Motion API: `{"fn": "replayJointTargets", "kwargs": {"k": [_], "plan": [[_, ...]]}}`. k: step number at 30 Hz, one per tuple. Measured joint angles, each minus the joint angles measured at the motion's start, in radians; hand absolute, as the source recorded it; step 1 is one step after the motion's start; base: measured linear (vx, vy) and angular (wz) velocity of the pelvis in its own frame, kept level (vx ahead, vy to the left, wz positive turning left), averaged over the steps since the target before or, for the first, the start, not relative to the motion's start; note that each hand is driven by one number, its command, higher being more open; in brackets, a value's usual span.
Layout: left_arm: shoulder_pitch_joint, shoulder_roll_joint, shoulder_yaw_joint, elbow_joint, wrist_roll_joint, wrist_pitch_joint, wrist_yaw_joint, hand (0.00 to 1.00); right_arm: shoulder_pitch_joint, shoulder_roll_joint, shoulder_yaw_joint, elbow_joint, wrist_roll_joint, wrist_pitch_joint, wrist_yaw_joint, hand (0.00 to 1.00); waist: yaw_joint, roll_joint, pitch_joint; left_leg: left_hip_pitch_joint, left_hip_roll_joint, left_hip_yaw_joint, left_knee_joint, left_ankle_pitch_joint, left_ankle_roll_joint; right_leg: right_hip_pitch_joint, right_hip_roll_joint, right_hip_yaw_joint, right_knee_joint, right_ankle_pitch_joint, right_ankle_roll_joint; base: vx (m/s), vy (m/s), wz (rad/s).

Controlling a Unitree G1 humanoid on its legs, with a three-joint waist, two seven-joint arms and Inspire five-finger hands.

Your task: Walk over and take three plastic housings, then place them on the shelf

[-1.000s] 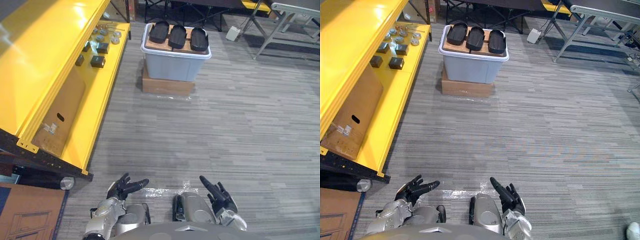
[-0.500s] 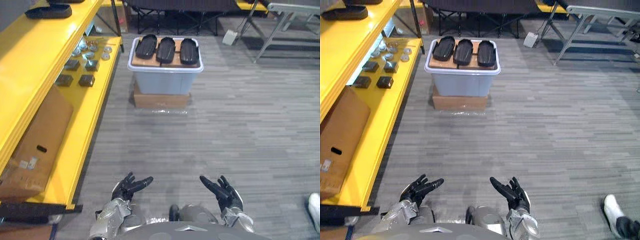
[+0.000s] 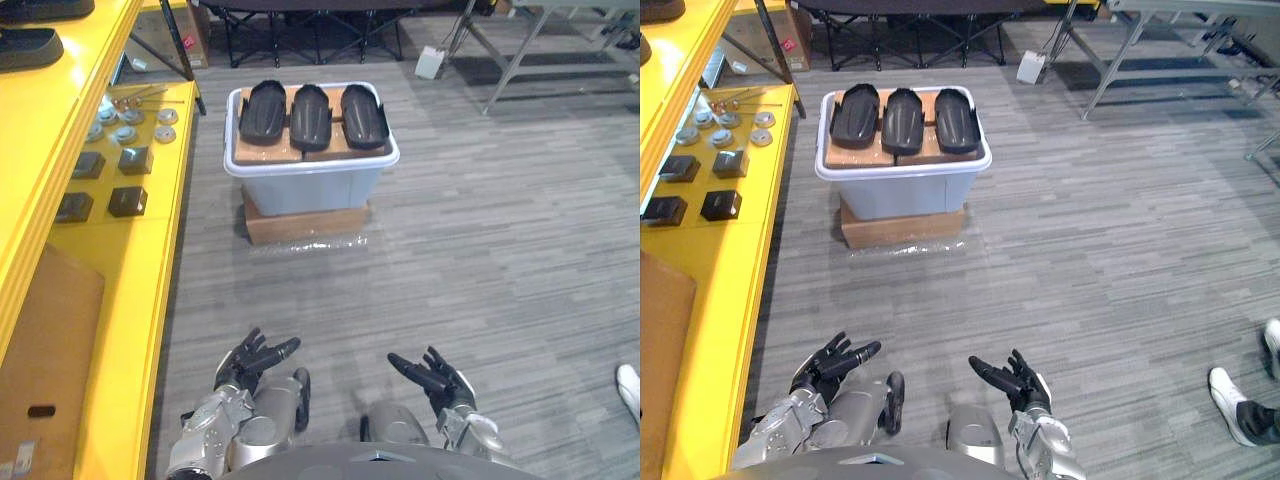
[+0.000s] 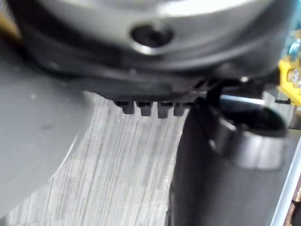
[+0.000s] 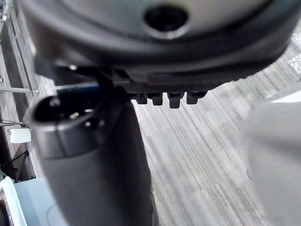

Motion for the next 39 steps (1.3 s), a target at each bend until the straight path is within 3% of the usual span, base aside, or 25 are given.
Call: {"fn": "replayJointTargets", "kwargs": {"k": [2, 3, 4, 6, 7, 8, 10, 11, 12, 13, 14, 15, 16, 18, 19, 21, 22, 24, 26, 28, 29, 32, 34, 37, 39], "plan": [[0.011, 0.0, -0.009, 0.0, -0.005, -0.001, -0.022, 1.0, 0.017, 0.009, 0.021, 0.003, 0.0, -0.007, -0.001, 1.0, -0.011, 0.012, -0.002, 0.062, 0.008, -0.014, -0.014, -0.014, 0.009, -0.056, -0.01, -0.067, -0.001, -0.034, -0.052, 0.41, 0.09, 0.25], [0.011, 0.002, -0.018, 0.0, -0.035, 0.0, -0.03, 1.0, 0.018, 0.009, 0.021, -0.003, 0.001, -0.019, 0.001, 1.0, -0.015, 0.017, -0.004, 0.091, 0.011, -0.029, -0.029, -0.024, 0.005, -0.082, -0.008, -0.097, -0.085, -0.065, -0.057, 0.35, 0.048, 0.32], [0.007, 0.006, -0.026, 0.0, -0.047, 0.0, -0.035, 1.0, 0.018, 0.009, 0.023, -0.006, 0.001, -0.026, -0.002, 1.0, -0.016, 0.021, -0.004, 0.104, 0.016, -0.037, -0.035, -0.027, 0.004, -0.09, -0.006, -0.115, -0.156, -0.077, -0.053, 0.36, 0.011, 0.3], [-0.015, -0.001, -0.04, -0.001, -0.071, 0.011, -0.052, 1.0, 0.012, 0.008, 0.024, -0.004, -0.001, -0.035, -0.008, 1.0, -0.012, 0.047, -0.005, 0.144, 0.052, -0.066, -0.058, -0.041, -0.02, -0.079, 0.042, -0.13, -0.549, -0.064, -0.023, 0.36, -0.023, 0.27], [-0.025, -0.002, -0.041, 0.0, -0.077, 0.013, -0.054, 1.0, 0.01, 0.008, 0.024, -0.004, -0.001, -0.039, -0.005, 1.0, -0.013, 0.055, -0.001, 0.151, 0.062, -0.079, -0.061, -0.047, -0.028, -0.078, 0.053, -0.123, -0.631, -0.05, -0.009, 0.34, -0.068, 0.43], [-0.049, -0.003, -0.047, 0.001, -0.078, 0.016, -0.055, 1.0, 0.009, 0.008, 0.018, -0.006, 0.0, -0.041, 0.0, 1.0, -0.014, 0.065, 0.003, 0.16, 0.076, -0.108, -0.059, -0.059, -0.044, -0.085, 0.071, -0.091, -0.765, -0.008, 0.01, 0.25, -0.084, 0.46], [-0.079, -0.005, -0.053, 0.001, -0.08, 0.02, -0.055, 1.0, 0.016, 0.01, 0.012, -0.01, -0.001, -0.044, 0.005, 1.0, -0.012, 0.064, 0.0, 0.174, 0.09, -0.154, -0.032, -0.101, -0.068, -0.082, 0.07, -0.058, -0.863, 0.057, 0.015, 0.3, -0.195, 0.69], [-0.087, -0.006, -0.06, -0.002, -0.108, 0.022, -0.046, 1.0, 0.027, 0.017, 0.007, -0.029, -0.038, -0.047, 0.006, 1.0, -0.007, 0.055, -0.007, 0.182, 0.094, -0.182, -0.005, -0.137, -0.094, -0.079, 0.059, -0.062, -0.866, 0.087, 0.01, 0.29, -0.287, 0.73], [-0.085, -0.006, -0.063, -0.005, -0.12, 0.024, -0.043, 1.0, 0.035, 0.02, 0.008, -0.041, -0.065, -0.051, 0.006, 1.0, -0.006, 0.056, -0.015, 0.181, 0.094, -0.198, 0.005, -0.161, -0.1, -0.079, 0.047, -0.068, -0.859, 0.093, 0.003, 0.31, -0.382, 0.73], [-0.086, -0.006, -0.071, -0.007, -0.124, 0.034, -0.036, 1.0, 0.062, 0.032, 0.008, -0.064, -0.11, -0.063, -0.001, 1.0, -0.003, 0.031, -0.041, 0.184, 0.092, -0.224, 0.025, -0.213, -0.11, -0.077, 0.023, -0.094, -0.829, 0.101, 0.0, 0.33, -0.441, 0.54], [-0.083, -0.021, -0.073, -0.003, -0.134, 0.041, -0.01, 1.0, 0.068, 0.038, 0.008, -0.087, -0.122, -0.064, -0.012, 1.0, 0.011, 0.04, -0.05, 0.203, 0.123, -0.231, 0.033, -0.257, -0.126, -0.082, 0.025, -0.144, -0.779, 0.164, -0.018, 0.35, -0.455, 0.43], [-0.077, -0.033, -0.075, 0.001, -0.153, 0.043, 0.009, 1.0, 0.07, 0.039, 0.006, -0.102, -0.127, -0.063, -0.017, 1.0, 0.011, 0.054, -0.056, 0.219, 0.156, -0.224, 0.023, -0.274, -0.138, -0.08, 0.039, -0.169, -0.756, 0.15, -0.041, 0.36, -0.446, 0.28], [-0.058, -0.051, -0.074, 0.006, -0.177, 0.041, 0.033, 1.0, 0.076, 0.039, 0.005, -0.15, -0.144, -0.063, -0.026, 1.0, 0.009, 0.076, -0.078, 0.226, 0.214, -0.189, 0.017, -0.251, -0.177, -0.076, 0.071, -0.195, -0.74, 0.104, -0.067, 0.43, -0.468, 0.33], [-0.03, -0.104, -0.072, 0.017, -0.202, 0.033, 0.03, 1.0, 0.068, 0.017, 0.01, -0.233, -0.147, -0.064, -0.032, 1.0, 0.008, 0.088, -0.072, 0.105, 0.235, -0.124, 0.272, -0.121, -0.219, -0.039, 0.073, -0.219, -0.742, 0.07, -0.097, 0.46, -0.476, 0.33], [-0.018, -0.117, -0.072, 0.017, -0.202, 0.031, 0.031, 1.0, 0.067, 0.01, 0.015, -0.254, -0.147, -0.064, -0.032, 1.0, 0.008, 0.095, -0.07, 0.071, 0.244, -0.11, 0.351, -0.078, -0.217, -0.012, 0.078, -0.224, -0.757, 0.064, -0.103, 0.27, -0.265, 0.26], [-0.008, -0.116, -0.087, 0.006, -0.229, 0.012, 0.036, 1.0, 0.06, 0.002, 0.016, -0.28, -0.146, -0.074, -0.032, 1.0, 0.011, 0.097, -0.063, 0.005, 0.3, -0.034, 0.491, -0.083, -0.213, 0.126, 0.087, -0.267, -0.849, 0.057, -0.116, 0.36, -0.228, 0.29], [-0.006, -0.112, -0.093, 0.006, -0.247, 0.006, 0.035, 1.0, 0.061, 0.001, 0.014, -0.28, -0.146, -0.081, -0.032, 1.0, 0.011, 0.093, -0.063, 0.006, 0.302, -0.013, 0.463, -0.087, -0.214, 0.153, 0.083, -0.278, -0.873, 0.057, -0.116, 0.4, -0.242, 0.31], [-0.008, -0.11, -0.103, -0.003, -0.265, -0.015, 0.025, 1.0, 0.065, -0.001, -0.006, -0.281, -0.146, -0.099, -0.034, 1.0, 0.001, 0.094, -0.066, 0.013, 0.297, 0.061, 0.234, -0.084, -0.222, 0.232, 0.076, -0.313, -0.938, 0.06, -0.111, 0.3, -0.133, 0.4], [-0.012, -0.11, -0.106, -0.006, -0.266, -0.014, 0.015, 1.0, 0.063, -0.002, -0.019, -0.281, -0.146, -0.101, -0.054, 1.0, -0.009, 0.102, -0.057, 0.023, 0.254, 0.053, -0.012, -0.051, -0.222, 0.252, 0.075, -0.332, -0.946, 0.06, -0.11, 0.27, 0.008, 0.36], [-0.006, -0.109, -0.109, -0.016, -0.264, -0.011, 0.005, 1.0, 0.063, -0.003, -0.021, -0.282, -0.145, -0.101, -0.086, 1.0, -0.005, 0.106, -0.052, 0.043, 0.209, 0.011, -0.185, 0.087, -0.212, 0.264, 0.079, -0.324, -0.946, 0.047, -0.09, 0.2, 0.084, -0.06], [0.0, -0.099, -0.11, -0.013, -0.259, -0.007, 0.002, 1.0, 0.062, 0.004, -0.014, -0.278, -0.136, -0.098, -0.105, 1.0, -0.001, 0.101, -0.05, 0.057, 0.194, 0.009, -0.196, 0.152, -0.17, 0.268, 0.074, -0.296, -0.941, 0.031, -0.072, 0.14, 0.083, -0.32], [-0.018, -0.063, -0.135, -0.034, -0.196, -0.005, -0.017, 1.0, 0.055, 0.011, 0.019, -0.318, -0.098, -0.106, -0.124, 1.0, -0.001, 0.045, -0.029, 0.055, 0.151, 0.038, -0.202, 0.106, -0.149, 0.209, 0.015, -0.259, -0.847, -0.03, -0.039, 0.14, 0.116, -0.27], [-0.033, -0.02, -0.171, -0.05, -0.136, -0.003, -0.016, 1.0, 0.066, 0.012, 0.015, -0.365, -0.066, -0.106, -0.129, 1.0, -0.014, 0.026, -0.018, 0.063, 0.118, 0.044, -0.204, 0.08, -0.132, 0.169, -0.028, -0.239, -0.748, -0.058, -0.02, 0.09, 0.164, -0.06], [-0.039, 0.016, -0.194, -0.059, -0.124, 0.005, 0.003, 1.0, 0.131, 0.016, 0.008, -0.476, -0.059, -0.129, -0.126, 1.0, -0.042, 0.011, -0.025, 0.092, 0.092, 0.029, -0.199, 0.076, -0.107, 0.153, -0.04, -0.167, -0.653, -0.045, -0.002, 0.1, 0.132, 0.17], [-0.04, 0.045, -0.176, -0.08, -0.162, 0.023, 0.028, 1.0, 0.15, 0.017, 0.002, -0.509, -0.059, -0.164, -0.107, 1.0, -0.039, -0.009, -0.037, 0.09, 0.097, 0.017, -0.186, 0.073, -0.099, 0.16, -0.037, -0.161, -0.668, -0.011, -0.004, 0.18, 0.131, 0.11]]}}
